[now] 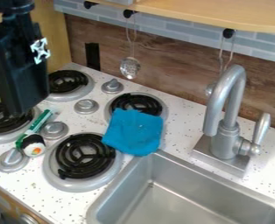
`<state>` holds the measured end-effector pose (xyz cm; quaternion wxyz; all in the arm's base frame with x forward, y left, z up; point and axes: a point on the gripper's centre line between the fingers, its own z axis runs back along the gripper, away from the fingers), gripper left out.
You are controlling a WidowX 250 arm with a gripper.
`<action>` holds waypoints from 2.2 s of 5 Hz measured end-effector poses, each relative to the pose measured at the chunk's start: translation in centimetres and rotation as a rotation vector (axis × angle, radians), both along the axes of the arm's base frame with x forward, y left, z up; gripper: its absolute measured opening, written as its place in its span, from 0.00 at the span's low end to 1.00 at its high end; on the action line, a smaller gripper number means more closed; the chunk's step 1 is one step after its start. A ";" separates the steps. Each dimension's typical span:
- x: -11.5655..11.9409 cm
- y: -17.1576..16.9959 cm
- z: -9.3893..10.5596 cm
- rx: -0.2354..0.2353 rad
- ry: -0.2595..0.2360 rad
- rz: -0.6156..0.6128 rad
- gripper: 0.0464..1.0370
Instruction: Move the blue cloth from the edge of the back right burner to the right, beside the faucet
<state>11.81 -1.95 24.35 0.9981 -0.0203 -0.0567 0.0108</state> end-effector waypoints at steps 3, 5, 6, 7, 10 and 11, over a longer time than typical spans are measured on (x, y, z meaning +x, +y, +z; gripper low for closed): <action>5.2 5.5 -4.8 0.089 -0.015 0.163 0.96; 10.2 8.4 -9.2 0.111 -0.026 0.167 0.96; 12.7 7.9 -11.4 0.098 -0.050 0.123 0.96; 15.5 7.4 -12.9 0.061 -0.094 0.108 0.96; 16.6 7.0 -12.8 0.024 -0.160 0.096 0.96; 16.7 6.9 -12.7 0.024 -0.169 0.089 0.96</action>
